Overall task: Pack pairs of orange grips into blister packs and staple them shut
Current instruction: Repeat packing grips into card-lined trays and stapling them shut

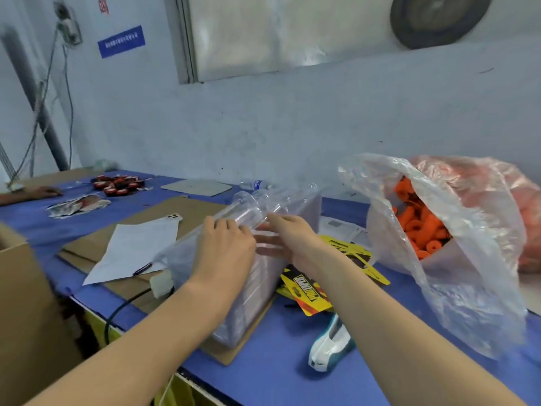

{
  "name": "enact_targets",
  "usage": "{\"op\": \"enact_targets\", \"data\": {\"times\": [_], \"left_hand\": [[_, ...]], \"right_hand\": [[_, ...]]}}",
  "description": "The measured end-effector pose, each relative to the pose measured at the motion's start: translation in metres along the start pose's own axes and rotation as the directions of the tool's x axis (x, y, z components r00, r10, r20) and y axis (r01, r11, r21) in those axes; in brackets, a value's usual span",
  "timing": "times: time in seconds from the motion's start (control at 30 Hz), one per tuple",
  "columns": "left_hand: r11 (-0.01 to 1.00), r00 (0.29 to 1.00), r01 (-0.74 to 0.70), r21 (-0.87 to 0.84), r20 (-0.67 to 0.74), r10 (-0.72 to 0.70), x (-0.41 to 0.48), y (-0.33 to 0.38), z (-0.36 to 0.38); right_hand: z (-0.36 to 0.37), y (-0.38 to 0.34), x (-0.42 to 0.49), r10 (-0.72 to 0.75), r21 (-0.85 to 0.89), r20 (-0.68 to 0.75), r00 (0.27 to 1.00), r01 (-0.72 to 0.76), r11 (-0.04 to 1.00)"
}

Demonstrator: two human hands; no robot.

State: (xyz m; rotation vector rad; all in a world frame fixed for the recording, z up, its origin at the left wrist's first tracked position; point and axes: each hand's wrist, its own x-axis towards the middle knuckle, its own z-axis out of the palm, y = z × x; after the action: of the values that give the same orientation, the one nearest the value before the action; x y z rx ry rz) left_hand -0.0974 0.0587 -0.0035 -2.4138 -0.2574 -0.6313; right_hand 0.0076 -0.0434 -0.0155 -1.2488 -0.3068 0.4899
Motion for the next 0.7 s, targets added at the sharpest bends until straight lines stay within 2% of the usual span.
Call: {"op": "enact_targets", "data": {"times": [0.07, 0.13, 0.2, 0.27, 0.33, 0.47, 0.7], "left_hand": [[0.999, 1.0, -0.002, -0.033, -0.006, 0.001, -0.001, -0.004, 0.004], [0.99, 0.999, 0.031, -0.136, 0.041, -0.026, 0.002, -0.007, 0.011], [0.943, 0.99, 0.069, -0.327, 0.137, -0.025, 0.007, -0.01, 0.02], [0.876, 0.977, 0.093, -0.473, 0.213, 0.011, 0.013, -0.013, 0.026], [0.86, 0.975, 0.087, -0.503, 0.22, 0.03, 0.018, -0.016, 0.027], [0.83, 0.966, 0.088, -0.551, 0.252, 0.065, 0.026, -0.022, 0.028], [0.807, 0.934, 0.04, -0.589, 0.31, 0.18, 0.034, -0.033, 0.032]], "right_hand": [[0.012, -0.007, 0.003, -0.009, -0.051, -0.016, 1.0, 0.008, 0.999], [0.018, -0.007, 0.004, 0.037, -0.026, -0.101, 0.994, -0.039, 0.999], [0.015, -0.002, 0.001, 0.102, 0.082, -0.169, 0.98, -0.089, 0.993], [0.01, 0.009, -0.004, 0.134, 0.207, -0.145, 0.98, -0.102, 0.973], [0.005, 0.022, -0.007, 0.127, 0.263, -0.062, 0.99, -0.106, 0.959], [0.005, 0.041, -0.012, 0.096, 0.256, 0.093, 0.991, -0.117, 0.96], [0.009, 0.05, -0.013, 0.073, 0.289, 0.105, 0.992, -0.101, 0.952]]}}
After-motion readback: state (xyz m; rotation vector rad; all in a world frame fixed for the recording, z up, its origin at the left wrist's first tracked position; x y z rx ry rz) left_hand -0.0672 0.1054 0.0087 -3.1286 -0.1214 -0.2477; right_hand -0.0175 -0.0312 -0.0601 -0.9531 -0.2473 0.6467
